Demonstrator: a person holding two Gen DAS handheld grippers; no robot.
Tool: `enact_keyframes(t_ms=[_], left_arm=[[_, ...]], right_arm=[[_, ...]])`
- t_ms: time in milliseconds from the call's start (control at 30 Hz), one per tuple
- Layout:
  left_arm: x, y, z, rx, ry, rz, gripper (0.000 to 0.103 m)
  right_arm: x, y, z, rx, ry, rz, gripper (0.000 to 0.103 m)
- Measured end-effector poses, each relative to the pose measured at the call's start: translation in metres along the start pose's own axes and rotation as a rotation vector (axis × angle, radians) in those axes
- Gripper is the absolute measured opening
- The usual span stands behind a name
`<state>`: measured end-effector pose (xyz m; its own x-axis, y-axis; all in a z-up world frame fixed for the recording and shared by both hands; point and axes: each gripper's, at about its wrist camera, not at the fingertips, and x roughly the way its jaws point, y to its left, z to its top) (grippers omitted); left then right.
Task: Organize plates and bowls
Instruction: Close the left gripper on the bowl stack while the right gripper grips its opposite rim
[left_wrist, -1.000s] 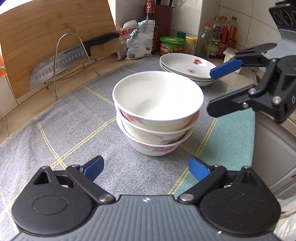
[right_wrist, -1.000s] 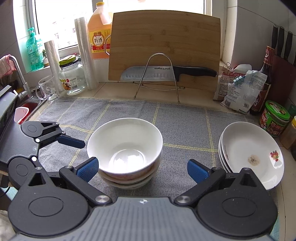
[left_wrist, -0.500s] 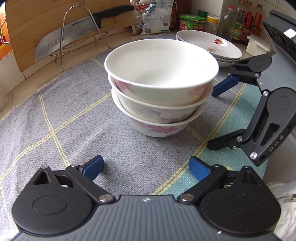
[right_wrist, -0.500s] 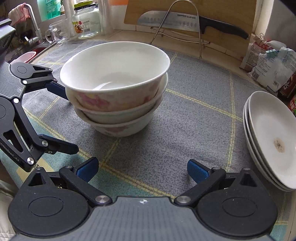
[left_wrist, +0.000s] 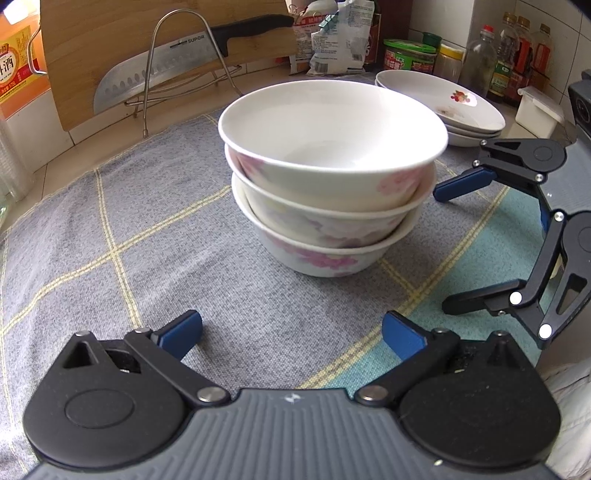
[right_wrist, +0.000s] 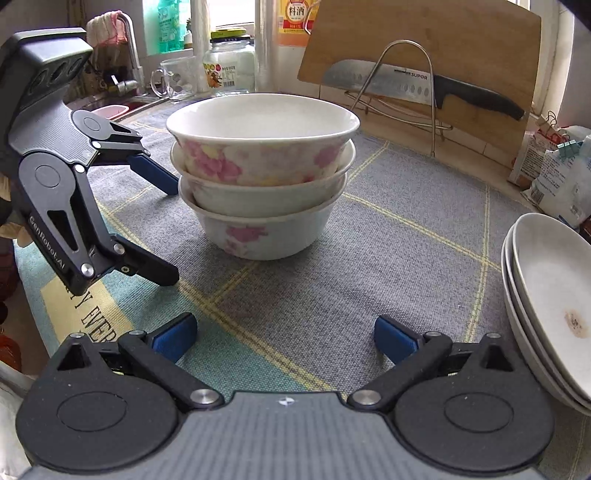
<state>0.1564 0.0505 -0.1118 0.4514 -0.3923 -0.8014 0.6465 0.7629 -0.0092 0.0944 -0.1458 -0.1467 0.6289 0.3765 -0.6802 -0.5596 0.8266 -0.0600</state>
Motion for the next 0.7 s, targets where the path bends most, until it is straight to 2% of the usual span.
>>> enact_keyframes(t_ms=[200, 367, 533, 700], left_arm=[[0.003, 0.001, -0.001, 0.014, -0.033, -0.010, 0.103], [0.008, 0.006, 0.004, 0.060, -0.047, -0.045, 0.103], [0.009, 0.012, 0.009, 0.167, -0.060, -0.097, 0.102], [0.009, 0.022, 0.019, 0.263, -0.087, -0.166, 0.100]], right_arm=[[-0.001, -0.002, -0.001, -0.015, -0.018, 0.009, 0.103], [0.001, -0.003, 0.004, -0.024, 0.020, 0.017, 0.103], [0.008, -0.004, 0.020, -0.049, 0.082, 0.028, 0.103], [0.009, -0.006, 0.043, -0.103, 0.064, 0.048, 0.103]])
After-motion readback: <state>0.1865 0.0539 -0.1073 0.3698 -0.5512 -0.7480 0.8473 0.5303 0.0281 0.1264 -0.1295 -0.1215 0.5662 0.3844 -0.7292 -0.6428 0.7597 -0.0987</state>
